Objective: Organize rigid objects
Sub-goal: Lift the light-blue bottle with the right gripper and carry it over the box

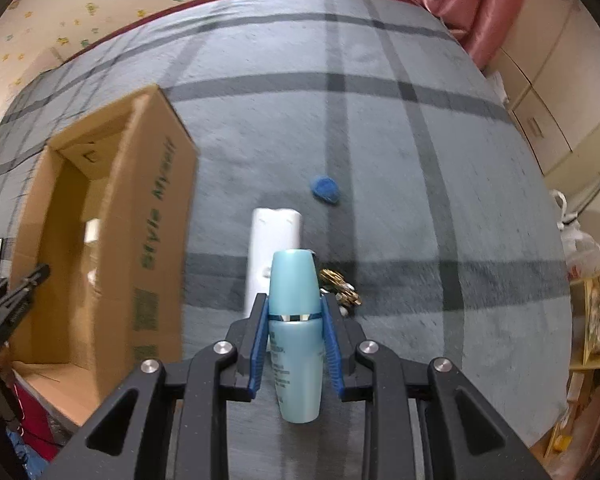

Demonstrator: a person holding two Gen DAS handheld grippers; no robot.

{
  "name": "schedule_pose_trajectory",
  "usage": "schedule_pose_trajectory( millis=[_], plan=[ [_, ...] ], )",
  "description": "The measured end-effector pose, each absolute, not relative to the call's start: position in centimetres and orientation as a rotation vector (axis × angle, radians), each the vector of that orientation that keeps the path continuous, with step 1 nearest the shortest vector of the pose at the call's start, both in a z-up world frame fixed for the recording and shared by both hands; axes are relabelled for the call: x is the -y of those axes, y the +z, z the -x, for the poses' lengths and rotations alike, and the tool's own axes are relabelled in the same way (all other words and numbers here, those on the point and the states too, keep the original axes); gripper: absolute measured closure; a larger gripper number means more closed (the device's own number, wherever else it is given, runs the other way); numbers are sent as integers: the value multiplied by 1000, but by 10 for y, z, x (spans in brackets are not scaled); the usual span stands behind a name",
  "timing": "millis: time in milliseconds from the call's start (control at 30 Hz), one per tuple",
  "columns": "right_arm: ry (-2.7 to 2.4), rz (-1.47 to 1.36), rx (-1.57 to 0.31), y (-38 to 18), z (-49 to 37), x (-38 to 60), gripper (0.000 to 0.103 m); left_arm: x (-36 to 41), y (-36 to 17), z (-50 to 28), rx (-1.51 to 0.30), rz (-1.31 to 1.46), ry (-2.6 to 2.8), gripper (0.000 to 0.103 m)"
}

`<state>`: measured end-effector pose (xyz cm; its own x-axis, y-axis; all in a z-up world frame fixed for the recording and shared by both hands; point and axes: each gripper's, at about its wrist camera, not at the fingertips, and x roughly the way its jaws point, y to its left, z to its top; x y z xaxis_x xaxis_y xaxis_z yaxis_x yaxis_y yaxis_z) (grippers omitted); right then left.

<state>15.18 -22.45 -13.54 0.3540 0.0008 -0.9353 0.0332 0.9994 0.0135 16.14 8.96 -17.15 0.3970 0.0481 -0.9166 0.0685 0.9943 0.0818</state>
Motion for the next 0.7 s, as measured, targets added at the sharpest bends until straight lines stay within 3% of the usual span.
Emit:
schedule_pose_trajectory(
  millis=[700],
  plan=[
    [165,39,-1131,-89,-203,115,76,-93,-172,-161,-1164,-105,-24,89]
  ],
)
